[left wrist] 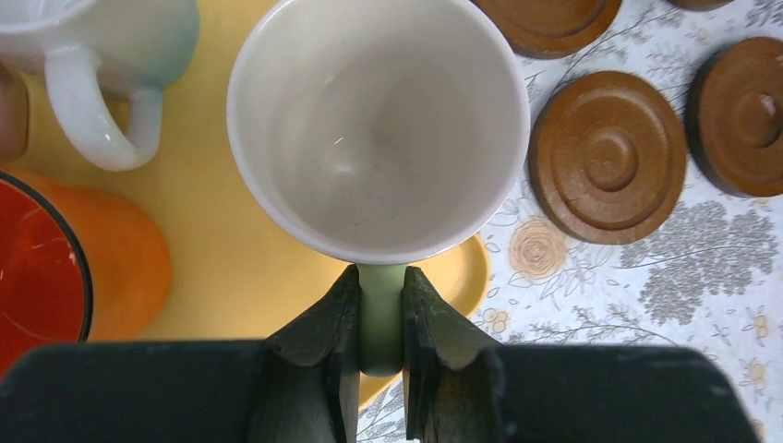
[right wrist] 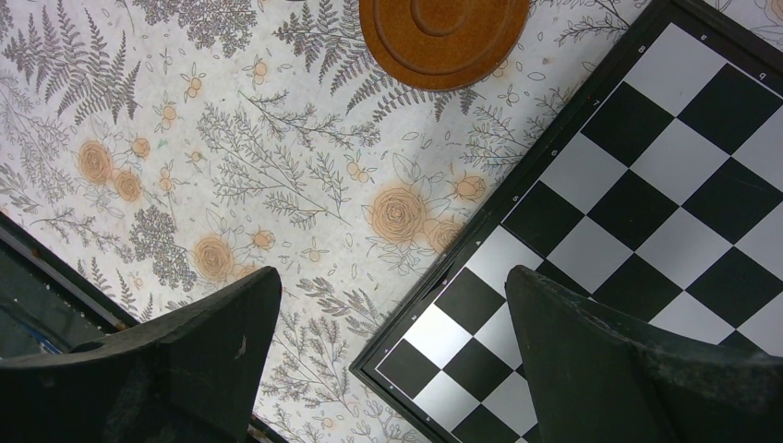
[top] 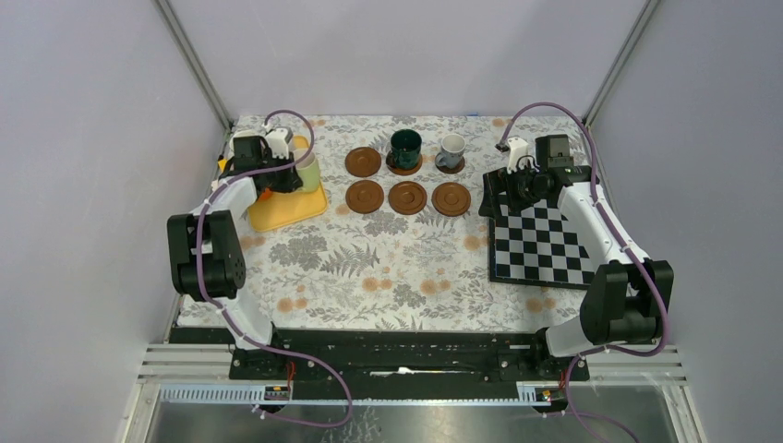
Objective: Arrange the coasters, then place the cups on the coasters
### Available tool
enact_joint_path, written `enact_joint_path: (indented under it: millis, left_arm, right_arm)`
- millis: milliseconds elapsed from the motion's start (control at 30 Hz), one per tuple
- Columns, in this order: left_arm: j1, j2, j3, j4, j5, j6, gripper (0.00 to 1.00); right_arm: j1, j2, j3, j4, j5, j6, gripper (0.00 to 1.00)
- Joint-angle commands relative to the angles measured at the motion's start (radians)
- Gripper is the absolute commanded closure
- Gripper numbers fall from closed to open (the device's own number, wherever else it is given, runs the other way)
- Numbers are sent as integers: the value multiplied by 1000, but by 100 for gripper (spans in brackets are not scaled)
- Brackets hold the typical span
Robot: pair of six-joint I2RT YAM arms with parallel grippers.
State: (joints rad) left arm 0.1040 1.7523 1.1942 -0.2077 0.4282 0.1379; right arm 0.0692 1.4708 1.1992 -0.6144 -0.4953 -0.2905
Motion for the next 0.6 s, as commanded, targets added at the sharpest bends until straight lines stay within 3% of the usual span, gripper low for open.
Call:
enact_joint_path:
  millis: [0, 233, 567]
  left_arm:
    - [-27, -106, 12, 190, 95, -46, 100]
    - [-110, -78, 42, 315, 78, -56, 100]
    - [-245, 119, 222, 404, 21, -71, 100]
  right_arm:
    - [-1, -10, 20, 19, -11, 10, 2]
    - [0, -13, 34, 9, -15, 14, 2]
    - [0, -19, 25, 24, -19, 25, 2]
